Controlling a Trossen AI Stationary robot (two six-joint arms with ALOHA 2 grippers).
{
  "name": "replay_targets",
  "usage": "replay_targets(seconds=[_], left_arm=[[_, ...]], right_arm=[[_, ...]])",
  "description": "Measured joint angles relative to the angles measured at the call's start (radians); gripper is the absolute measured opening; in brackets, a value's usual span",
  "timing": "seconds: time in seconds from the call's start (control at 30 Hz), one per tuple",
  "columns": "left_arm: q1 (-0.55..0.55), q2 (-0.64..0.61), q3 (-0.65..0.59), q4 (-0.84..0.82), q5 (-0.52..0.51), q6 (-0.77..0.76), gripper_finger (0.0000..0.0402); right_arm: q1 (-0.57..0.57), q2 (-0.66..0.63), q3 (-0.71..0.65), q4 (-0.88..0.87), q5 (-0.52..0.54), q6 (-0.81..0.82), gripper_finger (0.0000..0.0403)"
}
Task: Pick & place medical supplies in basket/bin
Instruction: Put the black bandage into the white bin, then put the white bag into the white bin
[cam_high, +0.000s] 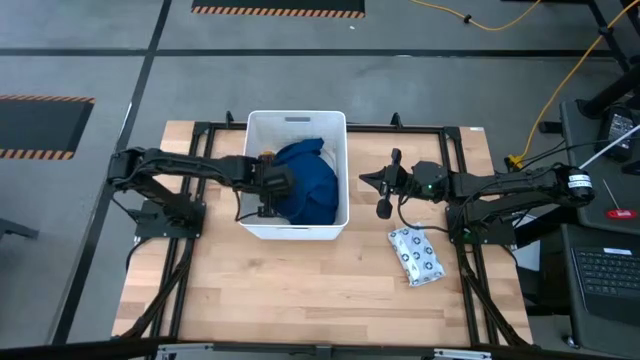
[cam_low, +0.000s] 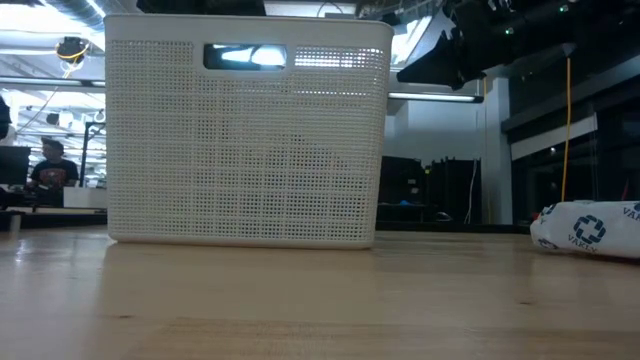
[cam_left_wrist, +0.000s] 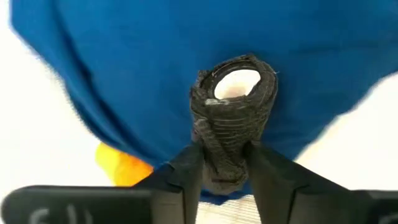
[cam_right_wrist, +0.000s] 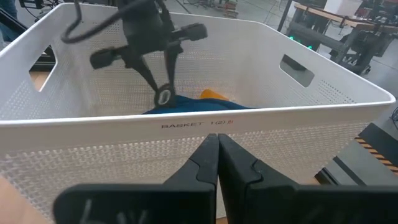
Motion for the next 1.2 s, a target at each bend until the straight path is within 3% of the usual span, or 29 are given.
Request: replay_targets(seconds=[0.1, 0.3, 0.5, 0.67, 0.77, 0.97, 1.2], left_arm=[[0.000, 0.000, 0.000, 0.000, -0.005, -0.008, 0.0138], [-0.001, -0.035, 0.000, 0.001, 0.093, -0.028, 0.0182], [-0.001, -0.103, 0.019, -0.032, 0.091, 0.002, 0.0202], [-0.008, -0.209, 0.034, -0.031, 0.114, 0.052, 0.0199], [-0.006, -0.292, -0.002, 0.014, 0.188, 0.070, 0.0198], [0.005, -0.495, -0.123, 0.211, 0.209, 0.138, 0.0175], [0.006, -0.713, -0.243, 0.433, 0.284, 0.186, 0.0116]], right_arm=[[0.000, 0.000, 0.000, -0.005, 0.000, 0.000, 0.0010], [0.000, 0.000, 0.000, -0.006, 0.000, 0.000, 0.0010], [0.000, 0.000, 0.000, -0.007, 0.000, 0.000, 0.0009], [0.000, 0.000, 0.000, -0.007, 0.000, 0.019, 0.0009], [0.000, 0.000, 0.008, -0.018, 0.000, 0.138, 0.0009], [0.025, -0.003, 0.114, -0.311, 0.002, 0.173, 0.0009], [0.072, -0.003, 0.240, -0.503, 0.008, 0.221, 0.0009]])
